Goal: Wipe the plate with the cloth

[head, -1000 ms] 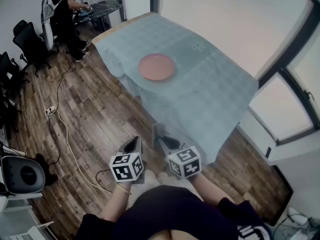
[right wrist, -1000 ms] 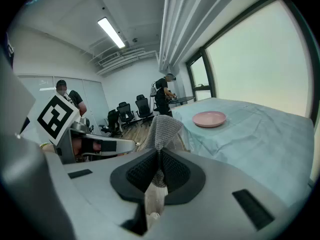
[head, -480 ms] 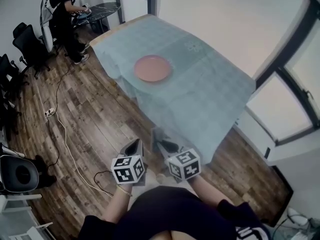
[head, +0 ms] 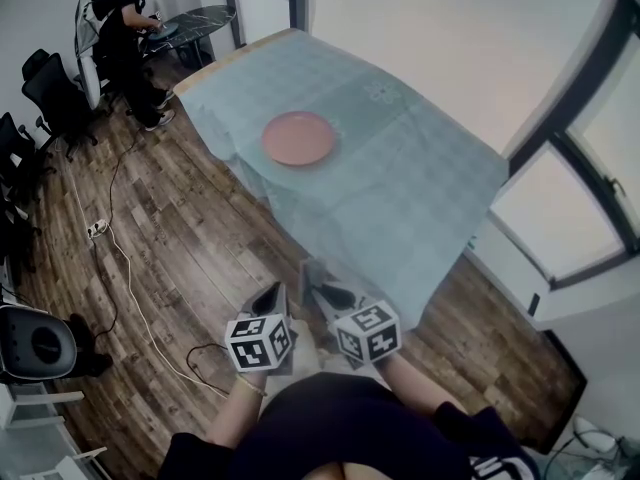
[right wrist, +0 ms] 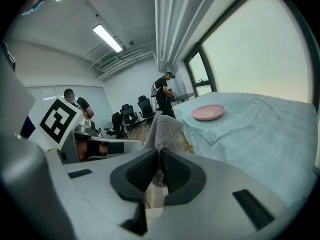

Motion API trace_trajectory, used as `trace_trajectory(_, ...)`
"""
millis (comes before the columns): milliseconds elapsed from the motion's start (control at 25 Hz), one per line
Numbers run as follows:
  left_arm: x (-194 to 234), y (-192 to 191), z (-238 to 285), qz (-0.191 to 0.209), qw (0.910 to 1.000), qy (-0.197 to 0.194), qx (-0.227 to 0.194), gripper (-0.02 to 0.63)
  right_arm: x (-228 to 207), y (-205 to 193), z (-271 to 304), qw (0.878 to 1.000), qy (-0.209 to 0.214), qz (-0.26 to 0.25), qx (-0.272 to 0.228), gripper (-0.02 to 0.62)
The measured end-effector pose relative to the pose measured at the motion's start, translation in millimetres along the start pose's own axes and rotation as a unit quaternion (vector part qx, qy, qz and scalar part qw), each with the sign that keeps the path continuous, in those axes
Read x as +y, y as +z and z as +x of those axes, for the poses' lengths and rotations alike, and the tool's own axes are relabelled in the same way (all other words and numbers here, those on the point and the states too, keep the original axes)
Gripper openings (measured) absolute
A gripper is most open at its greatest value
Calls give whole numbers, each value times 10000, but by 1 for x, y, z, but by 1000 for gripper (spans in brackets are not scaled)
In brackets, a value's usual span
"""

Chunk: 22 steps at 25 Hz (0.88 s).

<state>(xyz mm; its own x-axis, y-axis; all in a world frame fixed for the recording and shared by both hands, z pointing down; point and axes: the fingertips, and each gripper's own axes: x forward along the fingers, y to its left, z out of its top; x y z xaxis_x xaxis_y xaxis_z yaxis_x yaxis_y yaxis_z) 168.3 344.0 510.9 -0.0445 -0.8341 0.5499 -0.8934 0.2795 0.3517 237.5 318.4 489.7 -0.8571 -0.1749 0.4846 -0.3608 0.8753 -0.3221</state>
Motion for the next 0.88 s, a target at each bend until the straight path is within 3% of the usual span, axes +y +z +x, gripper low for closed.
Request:
trace_trajectory(560,14,32,51,-21,10000,60,-12,14,-41,24,27,9999,-68,125,-45,32)
trace_trajectory(880,38,66,89,56,9999,-48,136,14,-62,59,70,9998,-168,100,-30,32)
